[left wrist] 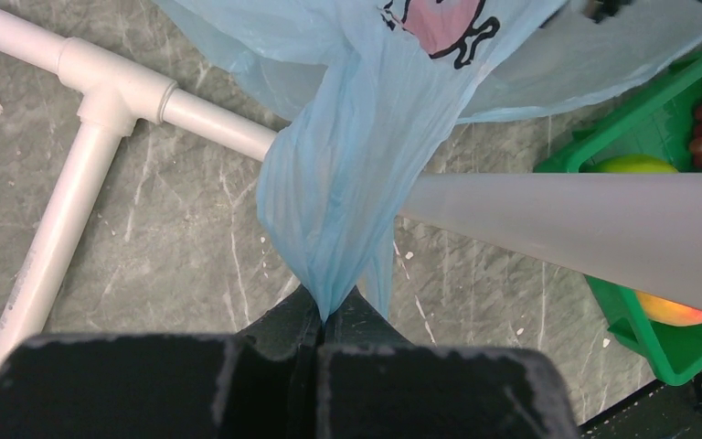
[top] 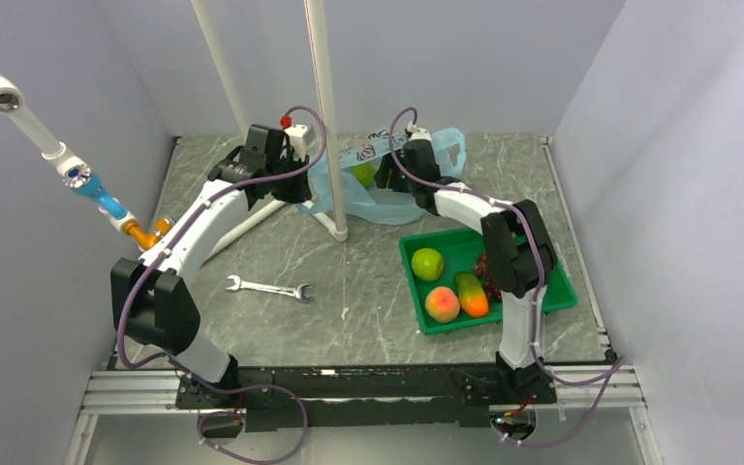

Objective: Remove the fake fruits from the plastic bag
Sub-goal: Take out the fake fruit from the plastic bag.

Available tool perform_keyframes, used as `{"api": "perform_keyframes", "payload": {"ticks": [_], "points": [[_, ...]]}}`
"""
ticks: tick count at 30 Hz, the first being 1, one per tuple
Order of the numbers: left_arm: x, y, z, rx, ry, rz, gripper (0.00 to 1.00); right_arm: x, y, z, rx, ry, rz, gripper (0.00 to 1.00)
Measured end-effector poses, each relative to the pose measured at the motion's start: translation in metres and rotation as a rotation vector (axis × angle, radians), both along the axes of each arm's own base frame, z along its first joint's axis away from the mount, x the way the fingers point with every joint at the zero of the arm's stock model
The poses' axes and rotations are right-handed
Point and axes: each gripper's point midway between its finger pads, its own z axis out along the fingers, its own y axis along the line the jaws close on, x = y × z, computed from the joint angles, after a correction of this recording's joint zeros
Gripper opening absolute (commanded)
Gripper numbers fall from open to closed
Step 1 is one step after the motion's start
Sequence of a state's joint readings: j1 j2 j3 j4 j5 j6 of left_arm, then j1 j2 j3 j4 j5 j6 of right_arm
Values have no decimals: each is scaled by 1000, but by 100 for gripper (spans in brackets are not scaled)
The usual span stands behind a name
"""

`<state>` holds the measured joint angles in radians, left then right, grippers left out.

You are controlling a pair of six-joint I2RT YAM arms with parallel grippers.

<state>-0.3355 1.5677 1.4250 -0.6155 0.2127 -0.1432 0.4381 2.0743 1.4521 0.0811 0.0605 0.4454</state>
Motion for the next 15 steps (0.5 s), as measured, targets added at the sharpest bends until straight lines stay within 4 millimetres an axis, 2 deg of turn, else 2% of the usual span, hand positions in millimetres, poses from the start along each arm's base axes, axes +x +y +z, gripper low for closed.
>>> {"api": "perform_keyframes", "payload": {"ticks": [3, 7, 12, 15], "points": [[0, 0, 0, 0, 0, 0, 0, -17, 4, 32, 54, -53, 50, 8], [0, 0, 0, -1, -1, 0, 0, -42, 12, 63, 122, -104, 130, 4], [0, 0, 0, -1, -1, 0, 0, -79, 19, 70, 182, -86, 235, 2], [0, 0, 0, -1, -1, 0, 0, -96, 30, 71, 230, -55, 317, 2]]}}
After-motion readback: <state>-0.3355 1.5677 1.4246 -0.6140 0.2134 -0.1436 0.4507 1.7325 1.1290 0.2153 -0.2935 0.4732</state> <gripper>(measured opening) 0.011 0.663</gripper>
